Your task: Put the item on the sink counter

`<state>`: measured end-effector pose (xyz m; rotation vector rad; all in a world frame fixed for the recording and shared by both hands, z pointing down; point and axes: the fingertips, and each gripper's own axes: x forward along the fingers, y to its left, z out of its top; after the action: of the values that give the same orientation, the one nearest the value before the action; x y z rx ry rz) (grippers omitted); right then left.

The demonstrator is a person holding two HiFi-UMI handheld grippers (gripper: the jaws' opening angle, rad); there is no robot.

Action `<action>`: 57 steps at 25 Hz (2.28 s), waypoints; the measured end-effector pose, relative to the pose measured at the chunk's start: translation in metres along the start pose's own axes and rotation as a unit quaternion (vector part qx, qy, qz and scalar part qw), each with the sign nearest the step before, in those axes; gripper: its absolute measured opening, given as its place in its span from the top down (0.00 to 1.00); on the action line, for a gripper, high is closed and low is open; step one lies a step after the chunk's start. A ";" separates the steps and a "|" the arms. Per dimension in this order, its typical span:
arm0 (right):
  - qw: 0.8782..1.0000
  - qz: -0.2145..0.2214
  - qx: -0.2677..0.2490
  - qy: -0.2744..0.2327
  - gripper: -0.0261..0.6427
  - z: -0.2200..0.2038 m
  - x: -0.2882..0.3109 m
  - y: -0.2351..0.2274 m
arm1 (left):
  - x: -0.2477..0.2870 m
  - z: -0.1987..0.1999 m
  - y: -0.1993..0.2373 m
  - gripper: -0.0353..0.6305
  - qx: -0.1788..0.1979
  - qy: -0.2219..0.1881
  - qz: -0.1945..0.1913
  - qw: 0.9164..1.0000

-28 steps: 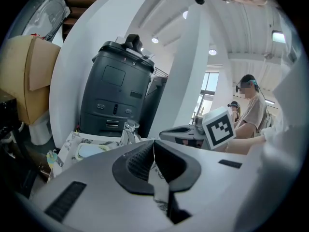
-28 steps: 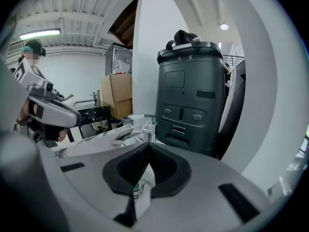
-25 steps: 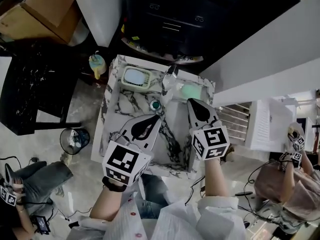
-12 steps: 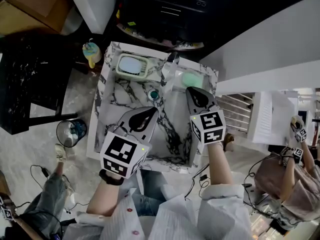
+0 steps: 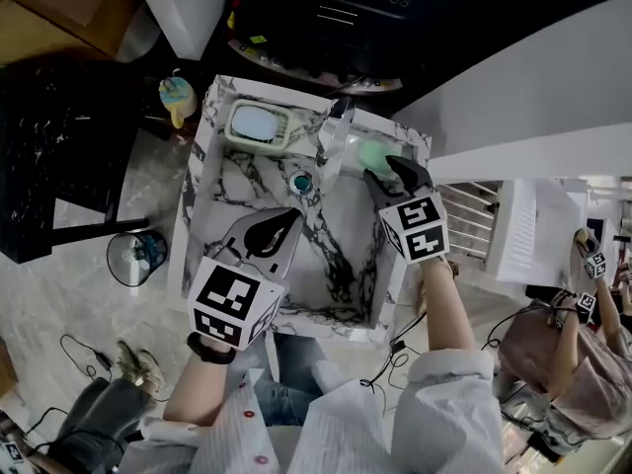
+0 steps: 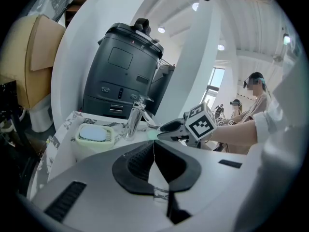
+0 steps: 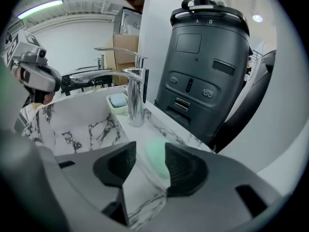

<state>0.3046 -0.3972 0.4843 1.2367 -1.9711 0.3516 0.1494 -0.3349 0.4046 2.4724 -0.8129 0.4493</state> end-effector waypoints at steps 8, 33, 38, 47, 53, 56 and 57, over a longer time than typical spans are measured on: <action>0.993 0.012 -0.095 0.068 0.53 -0.011 0.019 -0.011 | 0.002 -0.003 -0.002 0.92 -0.005 0.001 0.001 1.000; 0.949 -0.004 -0.277 0.148 0.55 -0.035 0.047 -0.006 | 0.003 -0.006 0.002 0.92 -0.012 0.002 -0.002 1.000; 0.955 -0.001 -0.260 0.143 0.65 -0.036 0.042 -0.001 | 0.004 -0.003 -0.001 0.92 -0.011 -0.002 -0.003 1.000; 0.976 0.014 -0.172 0.131 0.74 -0.029 0.030 -0.001 | -0.001 0.002 -0.008 0.92 -0.006 -0.008 -0.003 1.000; 0.983 0.018 -0.135 0.124 0.76 -0.025 0.023 0.004 | -0.005 0.006 -0.016 0.92 -0.002 -0.014 -0.001 1.000; 0.987 0.025 -0.116 0.111 0.77 -0.019 0.018 0.009 | -0.009 0.009 -0.019 0.92 0.003 -0.018 0.003 1.000; 0.988 0.028 -0.110 0.104 0.77 -0.016 0.016 0.011 | -0.010 0.010 -0.020 0.92 0.004 -0.020 0.005 1.000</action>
<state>0.2983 -0.3928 0.5083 0.9665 -1.8124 0.2708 0.1559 -0.3220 0.3844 2.4932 -0.8419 0.4077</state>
